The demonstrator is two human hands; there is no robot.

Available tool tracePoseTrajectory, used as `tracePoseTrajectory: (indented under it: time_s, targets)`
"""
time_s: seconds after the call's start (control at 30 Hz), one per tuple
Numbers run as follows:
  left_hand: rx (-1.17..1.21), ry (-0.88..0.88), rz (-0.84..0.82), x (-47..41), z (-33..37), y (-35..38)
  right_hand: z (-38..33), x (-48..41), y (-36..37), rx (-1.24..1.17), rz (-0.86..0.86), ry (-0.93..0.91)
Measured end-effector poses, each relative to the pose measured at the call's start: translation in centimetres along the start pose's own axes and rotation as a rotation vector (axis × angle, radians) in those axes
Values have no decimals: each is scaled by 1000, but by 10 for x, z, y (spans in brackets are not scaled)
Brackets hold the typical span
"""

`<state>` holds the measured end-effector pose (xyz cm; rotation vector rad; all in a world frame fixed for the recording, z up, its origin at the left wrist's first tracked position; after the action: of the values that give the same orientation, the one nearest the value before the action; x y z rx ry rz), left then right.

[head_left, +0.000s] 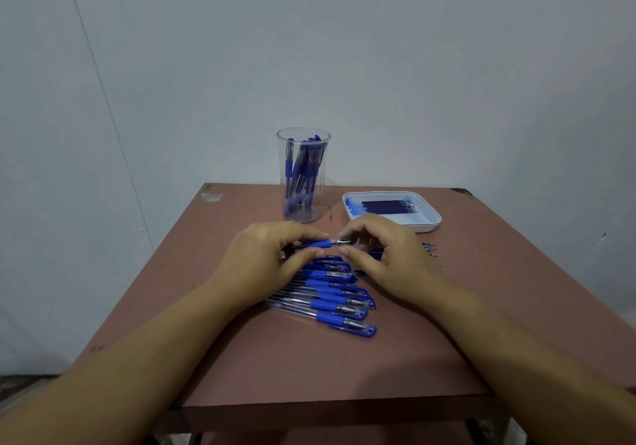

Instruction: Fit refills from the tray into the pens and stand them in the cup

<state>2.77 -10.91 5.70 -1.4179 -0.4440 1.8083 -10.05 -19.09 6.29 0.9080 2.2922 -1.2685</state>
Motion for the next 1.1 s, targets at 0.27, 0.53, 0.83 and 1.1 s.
tracePoseTrajectory:
  time_s: [0.27, 0.53, 0.83, 1.1]
  targets:
    - [-11, 8, -3, -1, 2, 0, -1, 0, 1, 32, -6, 4]
    - [-9, 17, -6, 0, 4, 0, 1, -1, 5, 70, -23, -1]
    - [-13, 30, -11, 0, 5, 0, -3, -1, 5, 95, -32, -35]
    - [-12, 24, -14, 1, 4, 0, -6, -1, 4, 107, -18, -63]
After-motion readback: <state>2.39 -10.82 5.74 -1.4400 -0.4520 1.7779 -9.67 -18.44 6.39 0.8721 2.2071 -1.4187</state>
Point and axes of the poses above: each hand's wrist, its own x-axis away from the middle knuckle, its own y-axis out of the palm, z = x × y, the point moved 10 cm from there along -x, towards the middle knuckle, and after that the axes turned 6 degrees about -x, right-handed, at the moved point
